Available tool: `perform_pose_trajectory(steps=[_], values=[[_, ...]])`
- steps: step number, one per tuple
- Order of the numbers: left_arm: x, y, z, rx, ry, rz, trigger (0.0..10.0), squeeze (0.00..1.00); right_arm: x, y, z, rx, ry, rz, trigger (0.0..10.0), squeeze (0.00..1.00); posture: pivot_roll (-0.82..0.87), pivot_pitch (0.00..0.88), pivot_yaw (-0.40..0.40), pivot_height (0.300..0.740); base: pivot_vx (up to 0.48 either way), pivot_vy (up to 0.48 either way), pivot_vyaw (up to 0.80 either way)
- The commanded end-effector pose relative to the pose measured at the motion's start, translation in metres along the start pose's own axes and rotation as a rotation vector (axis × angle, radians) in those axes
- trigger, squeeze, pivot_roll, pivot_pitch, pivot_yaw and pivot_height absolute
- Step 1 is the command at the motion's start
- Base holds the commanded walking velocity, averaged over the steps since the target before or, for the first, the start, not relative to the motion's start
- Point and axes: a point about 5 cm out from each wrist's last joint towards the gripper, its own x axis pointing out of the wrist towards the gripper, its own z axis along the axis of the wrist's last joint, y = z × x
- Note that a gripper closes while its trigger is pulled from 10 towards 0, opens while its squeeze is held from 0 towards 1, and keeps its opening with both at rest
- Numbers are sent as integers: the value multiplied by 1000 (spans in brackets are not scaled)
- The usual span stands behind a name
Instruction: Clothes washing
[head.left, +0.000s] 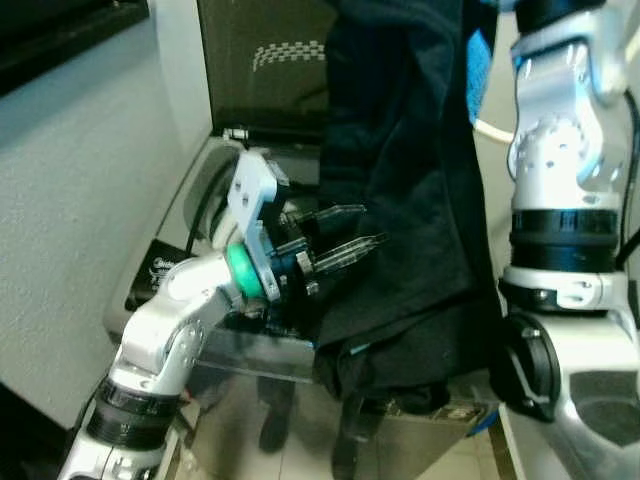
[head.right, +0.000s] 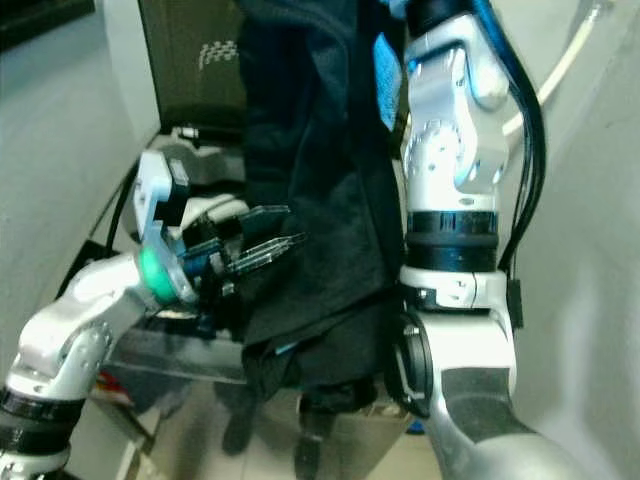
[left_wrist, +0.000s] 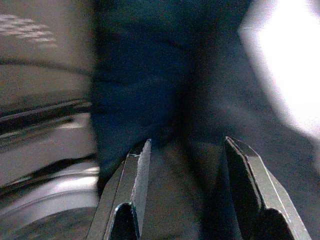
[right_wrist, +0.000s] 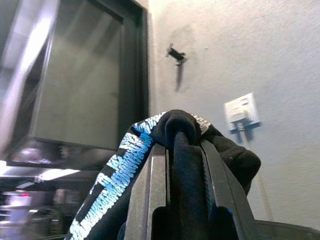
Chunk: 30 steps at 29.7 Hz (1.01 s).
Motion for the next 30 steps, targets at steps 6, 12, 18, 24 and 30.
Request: perform_pose_trajectory(steps=[6, 12, 18, 24, 30], values=[[-1, 67, 23, 141, 31, 278, 10000, 0, -22, -22, -4, 38, 43, -57, 10000, 0, 1, 56, 45, 740, 0, 0, 0], [-16, 107, 66, 391, -13, 675, 10000, 0, -44, -36, -17, -5, 138, -91, 10000, 0, -4, 60, 54, 740, 0, 0, 0], [-27, 117, 93, 531, -69, 781, 10000, 0, -70, -42, -52, -215, 342, -81, 10000, 0, 3, 62, 54, 740, 0, 0, 0], [-22, 103, 85, 590, -110, 654, 10000, 0, -101, -14, -95, -553, 600, 252, 10000, 0, 18, 63, 42, 740, 0, 0, 0], [-10, 68, 60, 537, -123, 422, 10000, 0, -120, -6, -107, -700, 740, 480, 10000, 0, 16, 60, 40, 740, 0, 0, 0]])
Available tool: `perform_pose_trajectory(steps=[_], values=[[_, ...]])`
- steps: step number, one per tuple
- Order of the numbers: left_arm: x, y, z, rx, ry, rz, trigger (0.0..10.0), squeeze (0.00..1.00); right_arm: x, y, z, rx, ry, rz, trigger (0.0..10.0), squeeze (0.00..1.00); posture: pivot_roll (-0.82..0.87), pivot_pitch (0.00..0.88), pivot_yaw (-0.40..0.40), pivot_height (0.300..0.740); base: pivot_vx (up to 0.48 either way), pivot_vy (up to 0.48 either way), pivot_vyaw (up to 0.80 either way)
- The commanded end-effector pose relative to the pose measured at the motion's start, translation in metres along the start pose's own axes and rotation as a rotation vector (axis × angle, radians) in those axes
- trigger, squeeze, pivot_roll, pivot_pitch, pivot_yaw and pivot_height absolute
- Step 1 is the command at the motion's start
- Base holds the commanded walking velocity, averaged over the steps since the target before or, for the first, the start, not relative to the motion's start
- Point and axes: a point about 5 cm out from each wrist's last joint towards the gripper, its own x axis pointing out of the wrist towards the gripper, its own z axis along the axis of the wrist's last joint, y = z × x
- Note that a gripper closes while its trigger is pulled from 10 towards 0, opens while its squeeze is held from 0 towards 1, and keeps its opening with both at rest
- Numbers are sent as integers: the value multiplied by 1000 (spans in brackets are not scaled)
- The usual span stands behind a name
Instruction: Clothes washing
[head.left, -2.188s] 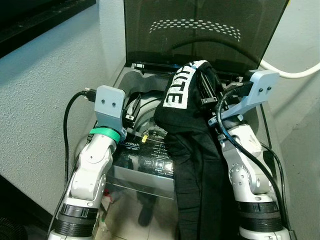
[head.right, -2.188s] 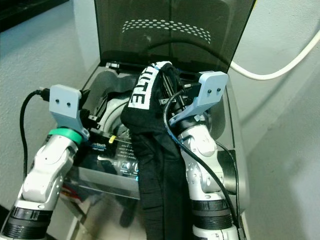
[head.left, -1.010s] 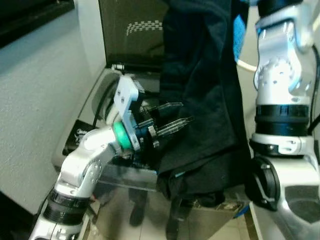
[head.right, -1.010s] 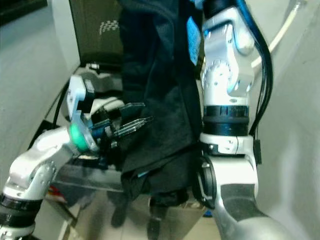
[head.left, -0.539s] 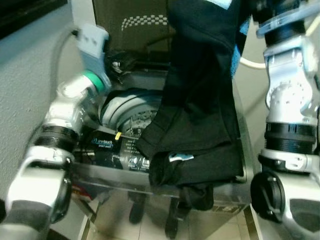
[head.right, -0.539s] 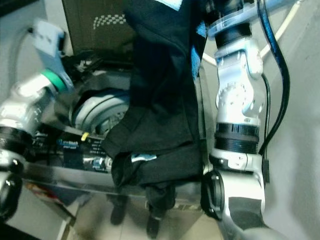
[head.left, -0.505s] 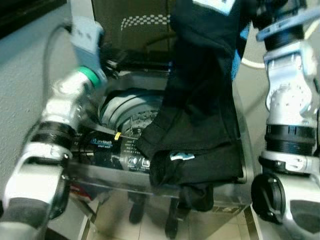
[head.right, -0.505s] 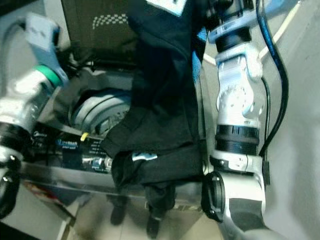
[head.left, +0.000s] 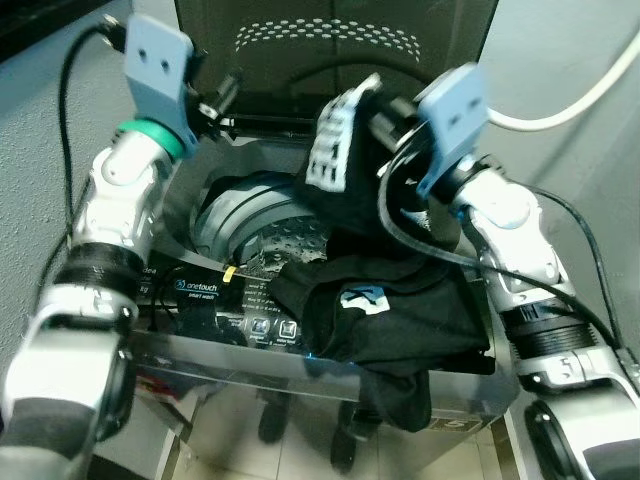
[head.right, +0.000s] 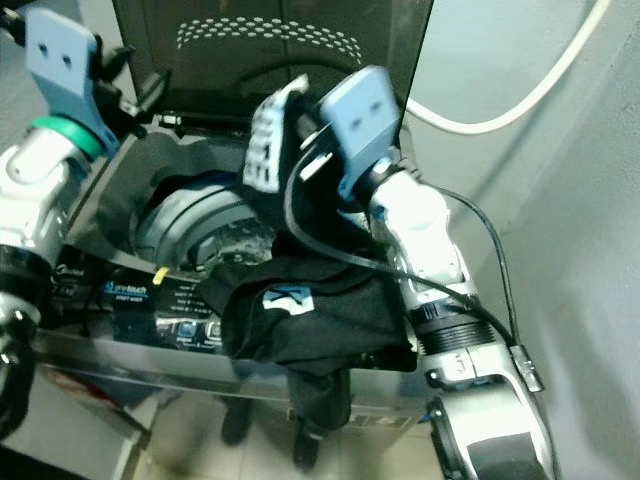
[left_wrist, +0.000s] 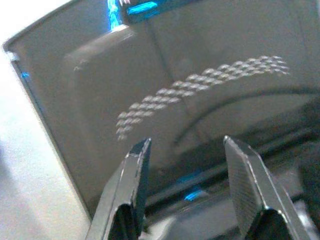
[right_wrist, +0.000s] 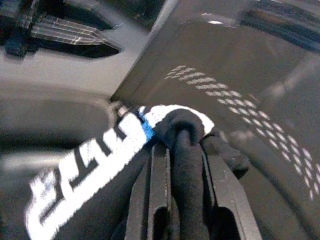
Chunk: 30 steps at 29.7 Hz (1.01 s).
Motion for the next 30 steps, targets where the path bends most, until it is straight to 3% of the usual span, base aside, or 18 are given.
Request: perform_pose_trajectory(steps=[1, 3, 5, 6, 10, 13, 16, 17, 21, 22, 25, 30], values=[[-1, -12, 4, -25, -23, -75, 10000, 0, -2, 9, -1, -66, 13, 66, 10000, 0, 16, 60, 40, 740, 0, 0, 0], [-12, -33, 5, -45, -34, -165, 10000, 0, -5, 12, -9, -80, 59, 107, 10000, 0, 18, 58, 39, 740, 0, 0, 0], [-16, -38, 6, -49, -35, -184, 10000, 0, -6, 13, -12, -82, 76, 121, 10000, 0, 18, 58, 39, 740, 0, 0, 0], [-20, -43, 6, -63, -38, -190, 10000, 0, -8, 13, -15, -83, 97, 131, 10000, 1000, 20, 57, 39, 740, 0, 0, 0], [-32, -52, 9, -94, -39, -189, 10000, 0, -20, 22, -30, 21, 188, 248, 10000, 1000, 24, 57, 36, 740, 0, 0, 0], [-37, -54, 11, -104, -38, -188, 10000, 0, -23, 23, -30, 70, 183, 274, 10000, 1000, 27, 58, 35, 740, 0, 0, 0], [-42, -57, 11, -117, -29, -187, 10000, 0, -27, 25, -28, 107, 167, 314, 10000, 1000, 26, 59, 38, 740, 0, 0, 0], [-49, -63, 11, -112, -8, -221, 10000, 0, -30, 26, -23, 176, 117, 359, 10000, 1000, 27, 61, 36, 740, 0, 0, 0], [-56, -68, 13, -133, 11, -261, 10000, 0, -29, 18, -18, 234, 64, 300, 10000, 1000, 29, 63, 32, 740, 0, 0, 0], [-61, -71, 14, -139, 25, -311, 10000, 0, -28, 10, -17, 264, 39, 232, 10000, 0, 30, 64, 29, 740, 0, 0, 0], [-75, -79, 15, -161, 80, -473, 10000, 0, -29, -10, -17, 413, -24, 45, 10000, 0, 43, 66, 25, 740, 0, 0, 0], [-73, -93, 9, -230, 105, -632, 10000, 0, -36, -24, -21, 458, -37, -89, 10000, 0, 44, 70, 26, 740, 0, 0, 0]])
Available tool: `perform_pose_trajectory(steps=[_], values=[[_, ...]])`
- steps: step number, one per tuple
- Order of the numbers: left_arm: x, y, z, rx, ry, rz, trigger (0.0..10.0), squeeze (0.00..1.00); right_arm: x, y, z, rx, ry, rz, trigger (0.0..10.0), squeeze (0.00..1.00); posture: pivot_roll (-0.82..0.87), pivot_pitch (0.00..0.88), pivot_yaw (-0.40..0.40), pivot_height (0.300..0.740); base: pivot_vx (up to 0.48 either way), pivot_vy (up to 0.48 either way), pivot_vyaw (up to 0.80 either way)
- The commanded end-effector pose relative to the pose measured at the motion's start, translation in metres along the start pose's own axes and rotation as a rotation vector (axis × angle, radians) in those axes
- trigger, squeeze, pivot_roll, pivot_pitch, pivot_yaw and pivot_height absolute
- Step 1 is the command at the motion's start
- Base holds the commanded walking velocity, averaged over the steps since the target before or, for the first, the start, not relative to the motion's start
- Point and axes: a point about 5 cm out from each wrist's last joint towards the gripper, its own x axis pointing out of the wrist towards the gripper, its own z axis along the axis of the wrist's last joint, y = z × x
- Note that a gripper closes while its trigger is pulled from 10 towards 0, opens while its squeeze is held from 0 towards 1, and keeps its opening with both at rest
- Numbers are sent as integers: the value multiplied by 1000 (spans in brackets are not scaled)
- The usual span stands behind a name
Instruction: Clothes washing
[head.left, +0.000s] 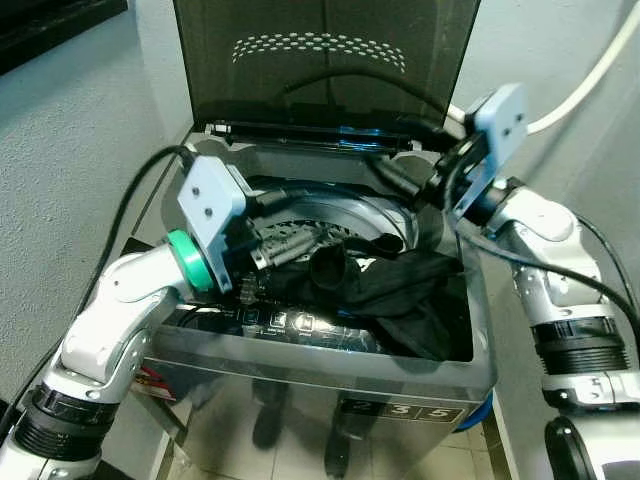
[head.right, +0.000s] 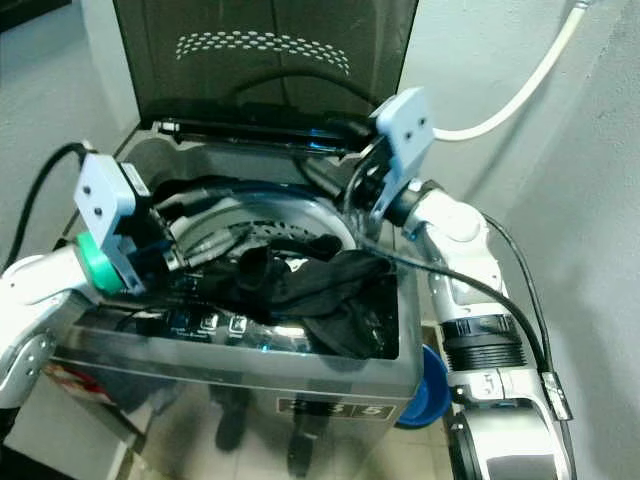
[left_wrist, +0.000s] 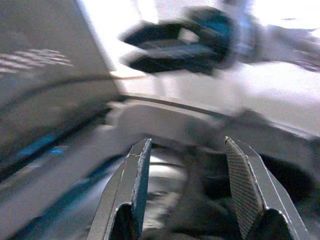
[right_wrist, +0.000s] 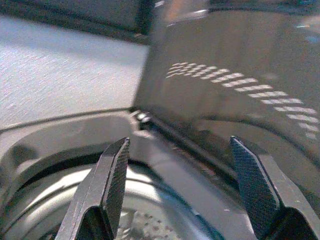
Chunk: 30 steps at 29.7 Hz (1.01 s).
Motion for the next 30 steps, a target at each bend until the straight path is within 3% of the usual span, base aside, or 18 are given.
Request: perform_pose_trajectory(steps=[1, 5, 7, 9, 11, 15, 21, 22, 25, 27, 30], values=[[9, -5, -5, -59, 6, -79, 10000, 0, -3, -6, 2, 53, -33, -59, 10000, 0, 40, 72, 27, 740, 0, 0, 0], [22, -7, -11, -96, 13, -133, 10000, 0, -8, -14, 8, 87, -82, -120, 10000, 0, 35, 77, 30, 740, 0, 0, 0], [35, -9, -13, -135, 14, -215, 10000, 0, -14, -22, 17, 122, -134, -173, 10000, 0, 17, 85, 42, 740, 0, 0, 0], [39, -10, -13, -160, 19, -256, 10000, 0, -16, -24, 19, 133, -148, -189, 10000, 0, 15, 86, 44, 740, 0, 0, 0], [42, -6, -24, -188, 86, -271, 10000, 0, -20, -23, 21, 133, -154, -198, 10000, 0, 3, 91, 54, 740, 0, 0, 0], [41, 6, -36, -199, 161, -225, 10000, 0, -22, -20, 21, 126, -151, -200, 10000, 0, -2, 95, 61, 740, 0, 0, 0], [32, 20, -49, -135, 303, -174, 10000, 0, -23, -17, 20, 122, -144, -202, 10000, 0, 2, 97, 61, 740, 0, 0, 0], [27, 33, -55, -64, 393, -59, 10000, 0, -20, -14, 22, 127, -156, -188, 10000, 0, 14, 96, 57, 740, 0, 0, 0], [23, 42, -58, -13, 449, 24, 10000, 0, -19, -12, 23, 131, -165, -178, 10000, 0, 14, 96, 57, 740, 0, 0, 0], [13, 69, -54, 167, 515, 282, 10000, 0, -14, -8, 26, 138, -178, -161, 10000, 0, 27, 94, 42, 740, 0, 0, 0], [10, 80, -49, 232, 522, 377, 10000, 0, -12, -6, 26, 140, -178, -156, 10000, 0, 30, 94, 39, 740, 0, 0, 0]])
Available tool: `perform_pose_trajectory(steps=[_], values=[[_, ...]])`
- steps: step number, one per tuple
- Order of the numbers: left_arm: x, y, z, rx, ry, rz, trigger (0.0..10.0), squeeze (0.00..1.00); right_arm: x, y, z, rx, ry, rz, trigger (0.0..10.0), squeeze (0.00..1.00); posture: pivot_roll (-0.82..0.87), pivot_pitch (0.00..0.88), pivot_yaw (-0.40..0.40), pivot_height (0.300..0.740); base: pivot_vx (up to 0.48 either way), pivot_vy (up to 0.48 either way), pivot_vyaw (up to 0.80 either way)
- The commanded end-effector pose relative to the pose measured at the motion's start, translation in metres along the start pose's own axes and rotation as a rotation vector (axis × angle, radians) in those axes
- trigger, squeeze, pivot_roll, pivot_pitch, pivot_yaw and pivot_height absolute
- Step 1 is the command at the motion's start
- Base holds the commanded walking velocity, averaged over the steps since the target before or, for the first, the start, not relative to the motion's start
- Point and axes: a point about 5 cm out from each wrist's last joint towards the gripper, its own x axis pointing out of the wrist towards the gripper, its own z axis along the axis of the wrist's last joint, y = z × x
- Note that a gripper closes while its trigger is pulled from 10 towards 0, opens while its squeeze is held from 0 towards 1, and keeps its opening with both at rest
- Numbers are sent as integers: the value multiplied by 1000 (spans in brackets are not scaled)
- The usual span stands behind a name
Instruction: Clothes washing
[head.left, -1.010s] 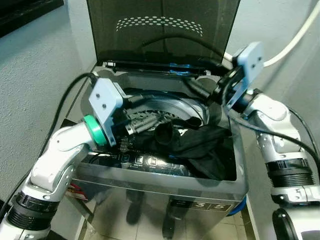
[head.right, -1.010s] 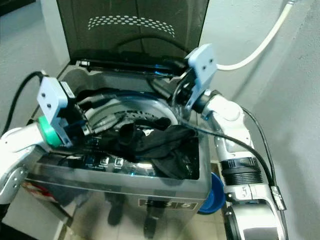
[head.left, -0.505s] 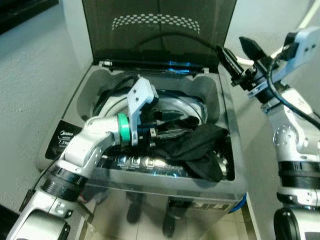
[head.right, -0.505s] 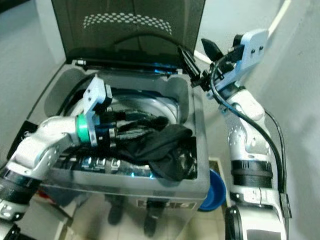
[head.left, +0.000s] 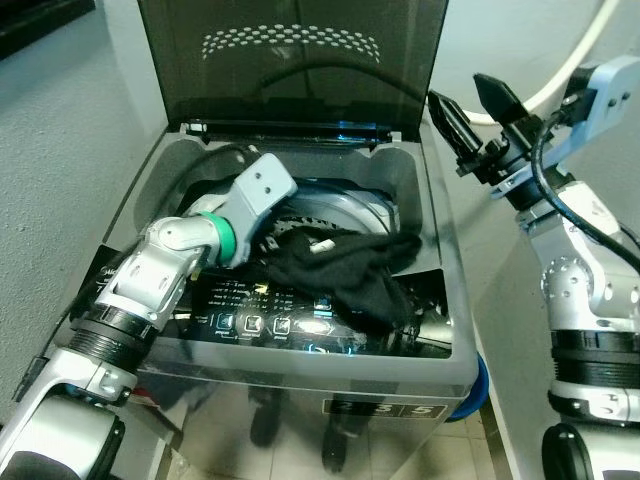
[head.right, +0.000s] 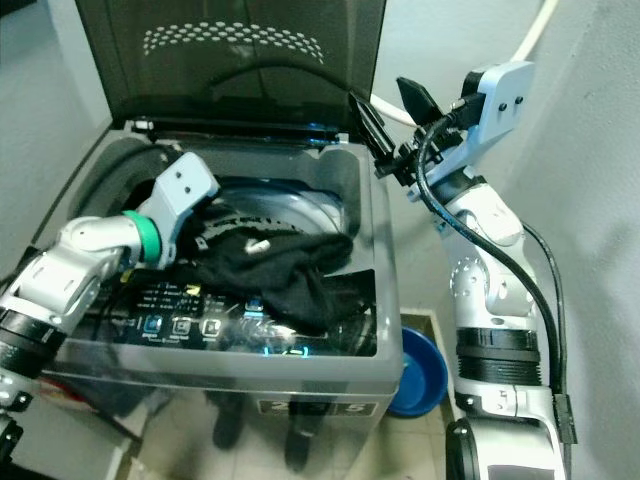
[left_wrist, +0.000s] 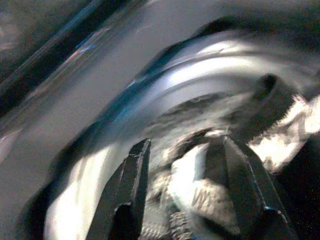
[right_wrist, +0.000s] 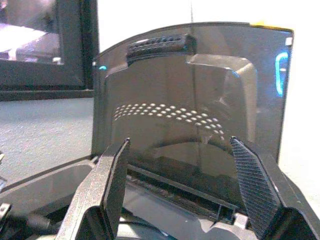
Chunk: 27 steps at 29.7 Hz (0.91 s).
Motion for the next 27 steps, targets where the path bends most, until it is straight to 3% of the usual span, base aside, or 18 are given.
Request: perform_pose_trajectory(steps=[1, 3, 5, 6, 7, 9, 11, 15, 20, 24, 27], values=[[-1, 7, 1, 36, 5, 54, 10000, 0, 3, 5, 0, 9, 1, 18, 10000, 0, 30, 94, 39, 740, 0, 0, 0], [-9, 36, 10, 94, -18, 308, 10000, 0, 5, 10, -3, 15, 6, 32, 10000, 0, 36, 93, 33, 740, 0, 0, 0], [-15, 48, 23, 109, -98, 428, 10000, 0, 6, 12, -4, 19, 8, 38, 10000, 0, 33, 94, 34, 740, 0, 0, 0], [-15, 48, 23, 109, -98, 428, 10000, 0, 6, 12, -4, 19, 8, 38, 10000, 0, 33, 94, 34, 740, 0, 0, 0], [-21, 48, 41, 93, -256, 492, 10000, 0, 6, 13, -5, 20, 9, 39, 10000, 0, 30, 92, 36, 740, 0, 0, 0], [-28, 47, 55, 76, -391, 543, 10000, 0, 5, 15, -5, 18, 10, 40, 10000, 0, 30, 92, 36, 740, 0, 0, 0], [-38, 36, 73, -8, -575, 574, 10000, 0, 3, 18, -6, 21, 8, 43, 10000, 0, 24, 90, 39, 740, 0, 0, 0], [-35, 6, 76, -127, -608, 404, 10000, 0, -4, 31, -5, -24, 35, 127, 10000, 0, 26, 87, 38, 740, 0, 0, 0], [-48, -11, 74, -200, -617, 288, 10000, 0, -18, 38, 0, -66, 80, 219, 10000, 0, 34, 82, 36, 740, 0, 0, 0], [-61, -11, 70, -259, -614, 268, 10000, 0, -36, 43, 1, -96, 156, 321, 10000, 0, 44, 78, 29, 740, 0, 0, 0], [-72, -9, 65, -245, -606, 288, 10000, 0, -49, 42, 0, -91, 214, 358, 10000, 0, 46, 71, 20, 740, 0, 0, 0]])
